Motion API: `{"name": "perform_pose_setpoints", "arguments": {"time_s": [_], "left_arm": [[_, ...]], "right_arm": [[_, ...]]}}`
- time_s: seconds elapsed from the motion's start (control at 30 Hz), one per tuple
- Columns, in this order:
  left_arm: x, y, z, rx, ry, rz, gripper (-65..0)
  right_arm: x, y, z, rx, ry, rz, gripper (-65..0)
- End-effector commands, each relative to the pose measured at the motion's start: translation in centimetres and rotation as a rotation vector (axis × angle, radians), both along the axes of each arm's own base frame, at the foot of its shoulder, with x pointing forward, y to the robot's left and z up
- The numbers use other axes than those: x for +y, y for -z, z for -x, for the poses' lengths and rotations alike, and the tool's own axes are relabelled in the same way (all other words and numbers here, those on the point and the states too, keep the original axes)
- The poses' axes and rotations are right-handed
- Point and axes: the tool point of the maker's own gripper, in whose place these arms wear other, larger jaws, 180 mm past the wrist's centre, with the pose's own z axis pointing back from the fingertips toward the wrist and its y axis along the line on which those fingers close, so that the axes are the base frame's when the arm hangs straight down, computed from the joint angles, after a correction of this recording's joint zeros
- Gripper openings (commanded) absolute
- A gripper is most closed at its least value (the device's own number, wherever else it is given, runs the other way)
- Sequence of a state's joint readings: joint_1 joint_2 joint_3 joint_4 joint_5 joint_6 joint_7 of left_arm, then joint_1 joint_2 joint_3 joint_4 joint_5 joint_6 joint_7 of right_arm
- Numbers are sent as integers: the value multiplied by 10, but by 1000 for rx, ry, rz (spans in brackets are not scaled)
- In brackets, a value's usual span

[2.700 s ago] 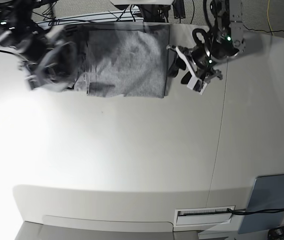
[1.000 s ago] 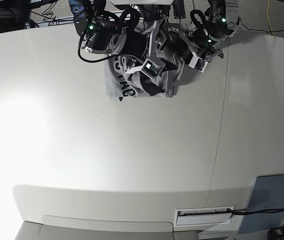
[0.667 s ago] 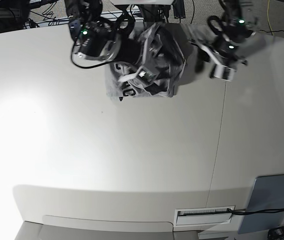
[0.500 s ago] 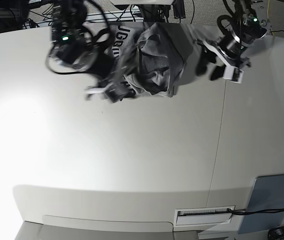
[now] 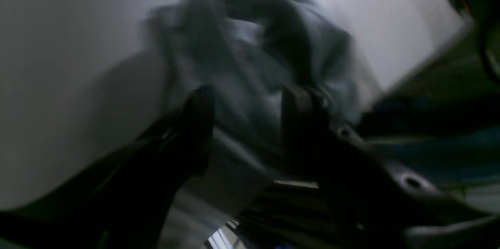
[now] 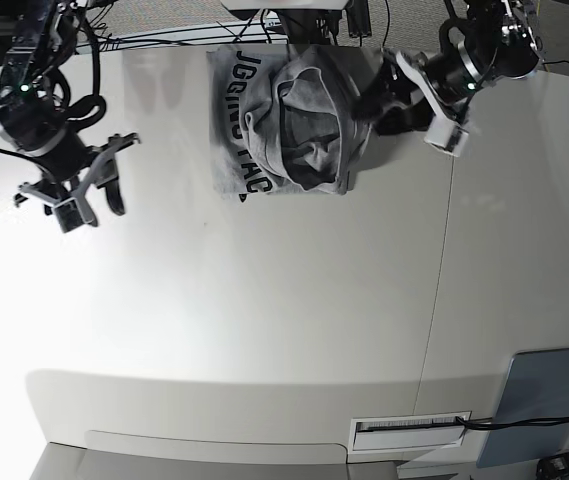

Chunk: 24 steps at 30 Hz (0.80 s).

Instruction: Fold the T-shirt properly

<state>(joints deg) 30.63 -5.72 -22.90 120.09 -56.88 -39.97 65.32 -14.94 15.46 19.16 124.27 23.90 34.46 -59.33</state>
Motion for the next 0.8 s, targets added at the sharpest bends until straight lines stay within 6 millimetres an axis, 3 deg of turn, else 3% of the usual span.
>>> {"name": "perform_pose_setpoints", "arguments": {"time_s": [0.0, 0.23, 0.4, 0.63, 0.77], "left_arm": [[-4, -13, -1, -29, 6, 51, -364], [-2, -8, -2, -28, -1, 18, -364], [11, -20, -42, -172, -174, -21, -364], [-23, -5, -66, -201, -98, -211, -364], [-27, 4, -78, -206, -117, -335, -364]], "right_arm": [[1, -12, -4, -44, -14, 0, -406], [1, -12, -4, -44, -14, -1, -406], [1, -12, -4, -44, -13, -1, -406], [1, -11, -3, -39, -13, 0, -406], [0, -5, 1, -21, -11, 4, -406]]}}
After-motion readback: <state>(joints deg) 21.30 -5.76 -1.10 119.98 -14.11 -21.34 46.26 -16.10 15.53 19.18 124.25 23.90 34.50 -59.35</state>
